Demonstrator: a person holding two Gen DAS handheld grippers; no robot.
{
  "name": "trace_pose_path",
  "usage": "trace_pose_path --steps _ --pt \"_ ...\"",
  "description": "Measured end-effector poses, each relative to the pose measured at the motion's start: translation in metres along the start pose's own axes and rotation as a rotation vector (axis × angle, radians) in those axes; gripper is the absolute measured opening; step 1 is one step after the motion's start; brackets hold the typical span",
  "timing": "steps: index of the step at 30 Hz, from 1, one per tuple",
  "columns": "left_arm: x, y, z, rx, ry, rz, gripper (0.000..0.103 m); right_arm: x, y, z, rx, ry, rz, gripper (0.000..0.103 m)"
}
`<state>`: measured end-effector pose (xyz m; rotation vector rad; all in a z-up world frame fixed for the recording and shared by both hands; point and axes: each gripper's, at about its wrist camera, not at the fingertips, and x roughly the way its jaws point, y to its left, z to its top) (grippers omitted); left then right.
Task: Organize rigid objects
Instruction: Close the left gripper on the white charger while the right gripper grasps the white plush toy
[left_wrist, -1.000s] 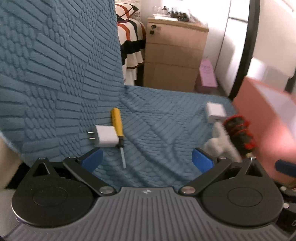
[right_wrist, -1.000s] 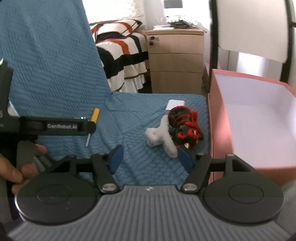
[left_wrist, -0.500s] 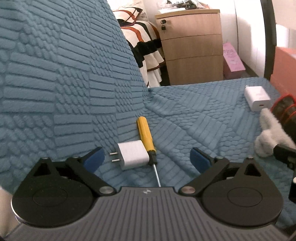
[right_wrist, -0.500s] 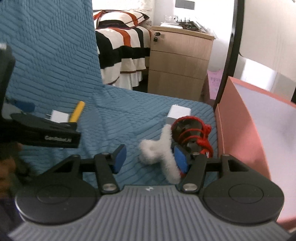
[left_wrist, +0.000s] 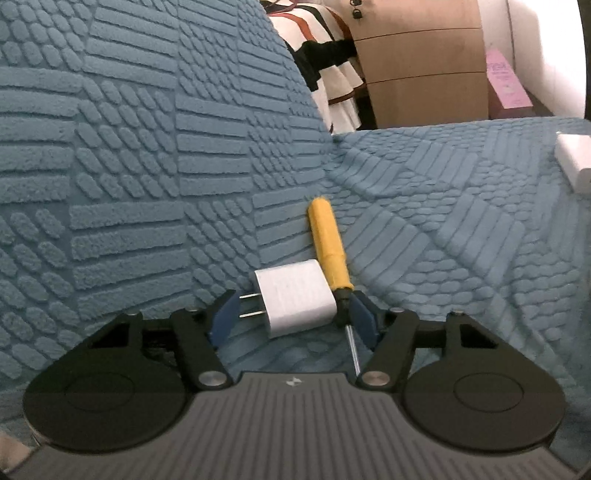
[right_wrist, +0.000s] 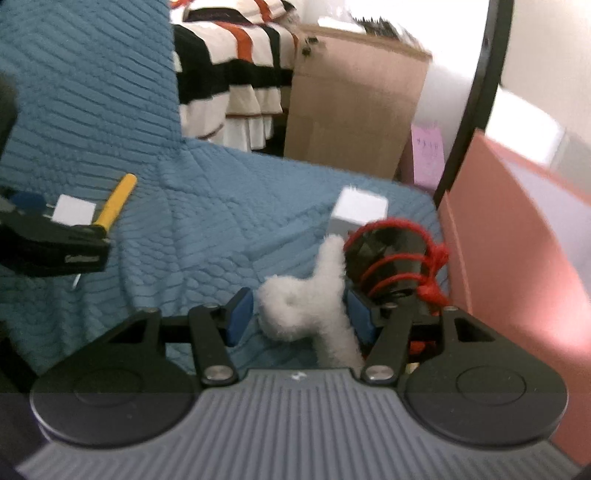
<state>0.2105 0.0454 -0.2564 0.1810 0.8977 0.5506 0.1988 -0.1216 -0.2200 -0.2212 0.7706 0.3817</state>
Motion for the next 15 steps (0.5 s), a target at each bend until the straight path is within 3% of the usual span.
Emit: trace_pose_path --steps 7,12,15 --pt "0.007 -0.004 0.003 -0.008 -0.009 0.012 0.070 0.006 0.000 -0.001 0.007 0.018 0.017 0.051" --pt "0.004 -0.001 0.003 -0.032 -0.016 -0.013 0.052 0.008 -0.001 0.002 -0.006 0.033 0.032 0.049" --pt "0.001 0.005 0.004 -0.073 -0.012 -0.044 0.049 0.007 -0.004 0.004 0.023 0.046 0.041 0.048"
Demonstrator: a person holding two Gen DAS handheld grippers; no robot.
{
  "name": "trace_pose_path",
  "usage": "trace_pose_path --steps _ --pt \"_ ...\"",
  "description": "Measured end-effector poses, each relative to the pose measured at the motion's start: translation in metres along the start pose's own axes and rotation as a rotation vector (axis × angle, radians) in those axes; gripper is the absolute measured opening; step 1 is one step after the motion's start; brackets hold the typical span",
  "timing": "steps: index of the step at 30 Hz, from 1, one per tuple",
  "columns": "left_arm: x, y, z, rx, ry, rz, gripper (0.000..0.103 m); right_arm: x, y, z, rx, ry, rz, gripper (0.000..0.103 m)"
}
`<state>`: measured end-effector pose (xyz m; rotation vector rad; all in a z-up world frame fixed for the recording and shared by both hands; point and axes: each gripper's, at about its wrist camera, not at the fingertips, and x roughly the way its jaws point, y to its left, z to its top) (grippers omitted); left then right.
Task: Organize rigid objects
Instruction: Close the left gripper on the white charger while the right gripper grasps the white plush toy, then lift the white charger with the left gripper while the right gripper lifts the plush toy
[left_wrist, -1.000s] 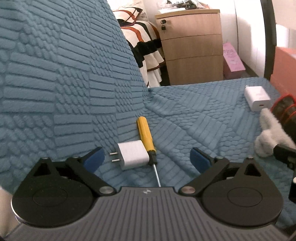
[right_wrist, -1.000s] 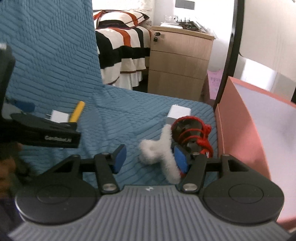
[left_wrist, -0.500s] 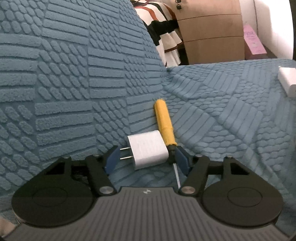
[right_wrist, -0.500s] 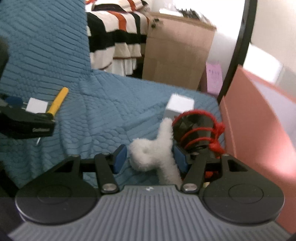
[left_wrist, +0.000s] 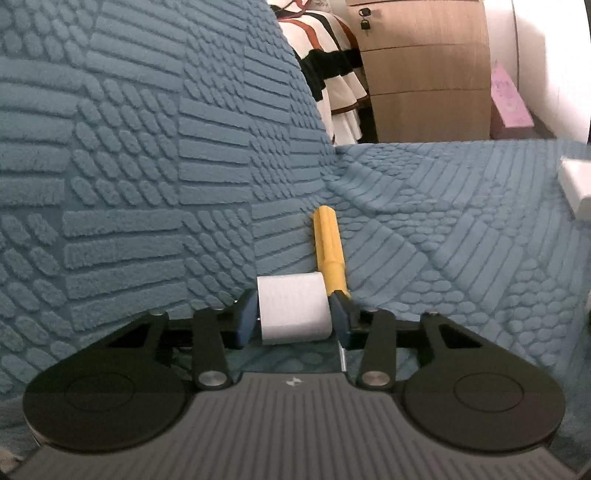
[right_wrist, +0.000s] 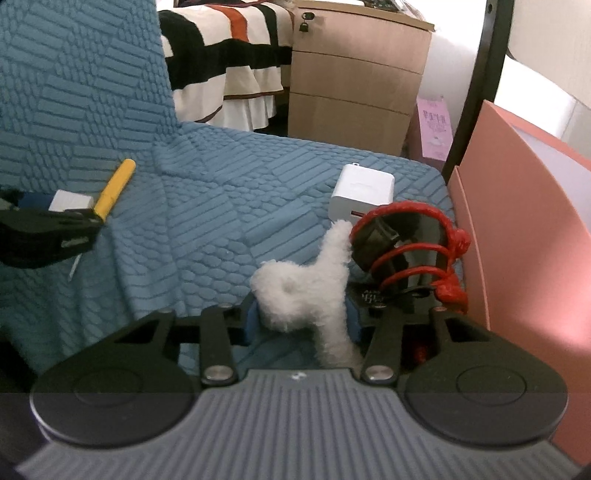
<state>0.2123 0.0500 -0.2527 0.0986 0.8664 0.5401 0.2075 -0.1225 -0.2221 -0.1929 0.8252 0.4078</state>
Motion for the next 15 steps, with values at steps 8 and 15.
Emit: trace_pose_path --steps 8,15 --pt "-0.020 0.007 0.001 -0.041 -0.022 -0.093 0.049 -0.010 0.005 0.002 0.026 0.000 0.026 0.047" --pt "-0.056 0.006 0.001 -0.072 -0.100 -0.255 0.049 -0.019 0.014 -0.004 0.017 -0.003 0.040 0.047"
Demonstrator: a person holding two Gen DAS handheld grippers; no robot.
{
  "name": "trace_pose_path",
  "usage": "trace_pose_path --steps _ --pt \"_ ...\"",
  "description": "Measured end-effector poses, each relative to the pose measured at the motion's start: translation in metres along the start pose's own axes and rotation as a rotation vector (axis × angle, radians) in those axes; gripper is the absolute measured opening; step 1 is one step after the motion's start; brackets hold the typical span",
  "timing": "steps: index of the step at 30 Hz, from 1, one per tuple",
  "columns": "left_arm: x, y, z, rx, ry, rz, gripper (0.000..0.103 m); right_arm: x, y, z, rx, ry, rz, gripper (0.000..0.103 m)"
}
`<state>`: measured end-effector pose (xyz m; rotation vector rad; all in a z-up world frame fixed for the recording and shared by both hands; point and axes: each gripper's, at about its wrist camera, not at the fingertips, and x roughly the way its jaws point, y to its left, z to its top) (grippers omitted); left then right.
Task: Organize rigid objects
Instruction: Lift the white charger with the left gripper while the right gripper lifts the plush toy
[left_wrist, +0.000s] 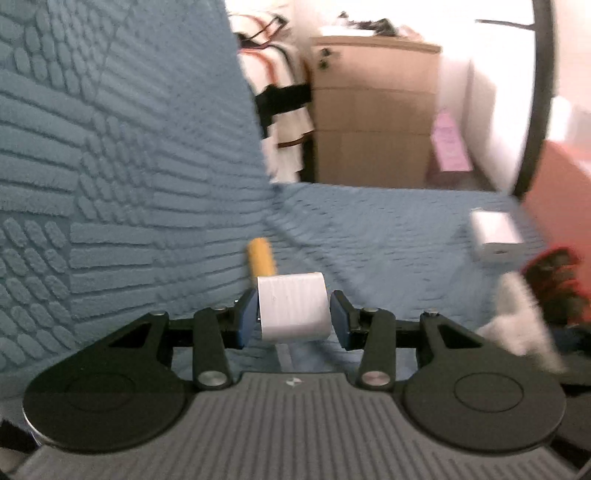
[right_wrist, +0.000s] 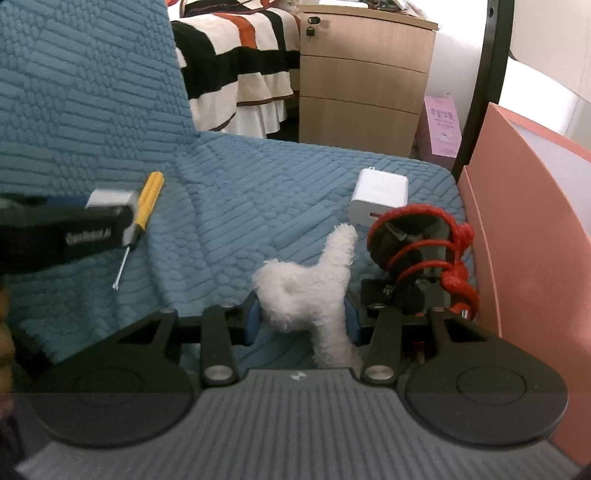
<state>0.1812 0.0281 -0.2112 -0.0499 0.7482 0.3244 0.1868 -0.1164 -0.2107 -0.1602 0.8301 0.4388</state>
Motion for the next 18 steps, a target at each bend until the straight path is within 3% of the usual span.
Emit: trace_pose_path --steps 3,8,14,18 --pt "-0.011 -0.012 -0.005 0.016 -0.002 -0.066 0.049 -0.004 0.001 -0.008 -0.004 0.004 -0.011 0.047" --pt "-0.019 -0.027 -0.011 0.047 0.011 -0.110 0.049 -0.010 -0.001 -0.018 0.003 0.027 -0.014 0.048" --pt "-0.011 -0.022 -0.023 -0.048 0.111 -0.201 0.049 -0.023 -0.004 -0.030 0.008 0.040 -0.008 0.048" --pt "-0.012 -0.025 -0.029 -0.057 0.147 -0.219 0.049 -0.029 -0.003 -0.036 0.017 0.052 -0.002 0.048"
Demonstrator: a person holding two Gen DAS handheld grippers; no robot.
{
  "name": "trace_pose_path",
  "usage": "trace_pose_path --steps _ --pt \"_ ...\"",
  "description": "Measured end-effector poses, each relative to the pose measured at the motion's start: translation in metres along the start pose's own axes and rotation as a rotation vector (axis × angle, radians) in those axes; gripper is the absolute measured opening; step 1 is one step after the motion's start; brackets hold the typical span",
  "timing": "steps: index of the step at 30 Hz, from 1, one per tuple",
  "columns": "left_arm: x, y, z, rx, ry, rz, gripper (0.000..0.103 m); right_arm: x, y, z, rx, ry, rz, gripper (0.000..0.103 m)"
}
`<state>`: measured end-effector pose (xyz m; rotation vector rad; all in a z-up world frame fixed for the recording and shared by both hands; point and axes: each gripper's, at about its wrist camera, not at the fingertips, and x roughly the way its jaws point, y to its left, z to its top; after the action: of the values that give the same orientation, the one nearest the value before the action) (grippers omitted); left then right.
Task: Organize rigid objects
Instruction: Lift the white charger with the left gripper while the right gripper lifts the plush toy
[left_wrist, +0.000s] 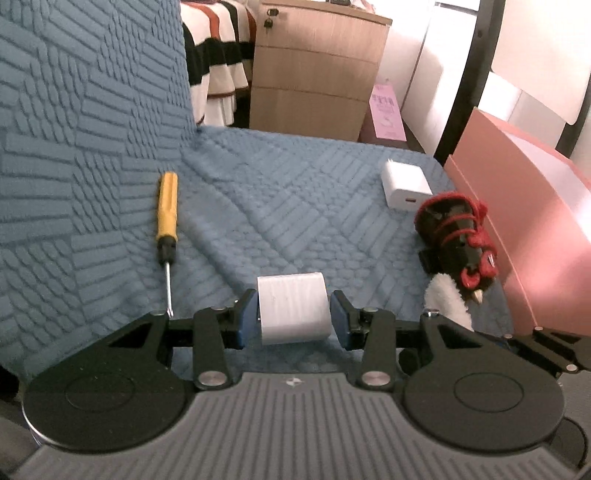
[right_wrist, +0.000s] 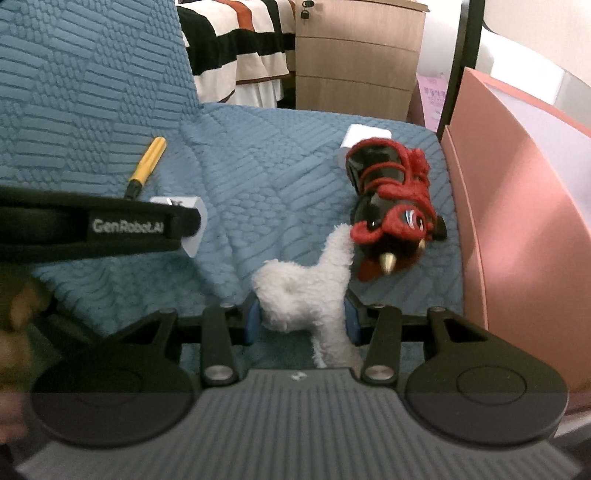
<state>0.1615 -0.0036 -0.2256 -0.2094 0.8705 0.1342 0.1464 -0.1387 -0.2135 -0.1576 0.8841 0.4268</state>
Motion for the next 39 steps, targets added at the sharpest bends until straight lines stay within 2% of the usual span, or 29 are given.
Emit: trace_pose_path --steps 6,8,13,19,27,33,39 --pt "0.010 0.005 -0.003 -0.032 0.072 -0.017 0.049 0.002 -0.003 0.000 0.035 -0.003 0.001 0.050" --pt "0.012 0.007 -0.002 -0.042 0.074 -0.018 0.050 0.003 -0.006 0.000 0.051 -0.003 0.009 0.050" --pt "0.014 0.004 -0.002 -0.014 0.071 0.001 0.050 0.011 -0.009 0.001 0.072 0.021 0.030 0.052" --pt "0.019 -0.005 -0.001 0.029 0.040 0.024 0.048 0.012 -0.005 0.000 0.038 -0.002 0.020 0.050" --pt "0.012 0.001 0.001 -0.036 0.039 -0.040 0.047 0.001 -0.011 0.005 0.060 -0.023 0.051 0.050" --pt "-0.005 0.001 0.003 -0.052 0.007 -0.063 0.047 -0.014 -0.011 0.006 0.062 -0.029 0.073 0.050" --pt "-0.016 0.008 -0.003 -0.074 0.006 -0.066 0.047 -0.030 -0.005 0.009 -0.013 -0.035 0.069 0.050"
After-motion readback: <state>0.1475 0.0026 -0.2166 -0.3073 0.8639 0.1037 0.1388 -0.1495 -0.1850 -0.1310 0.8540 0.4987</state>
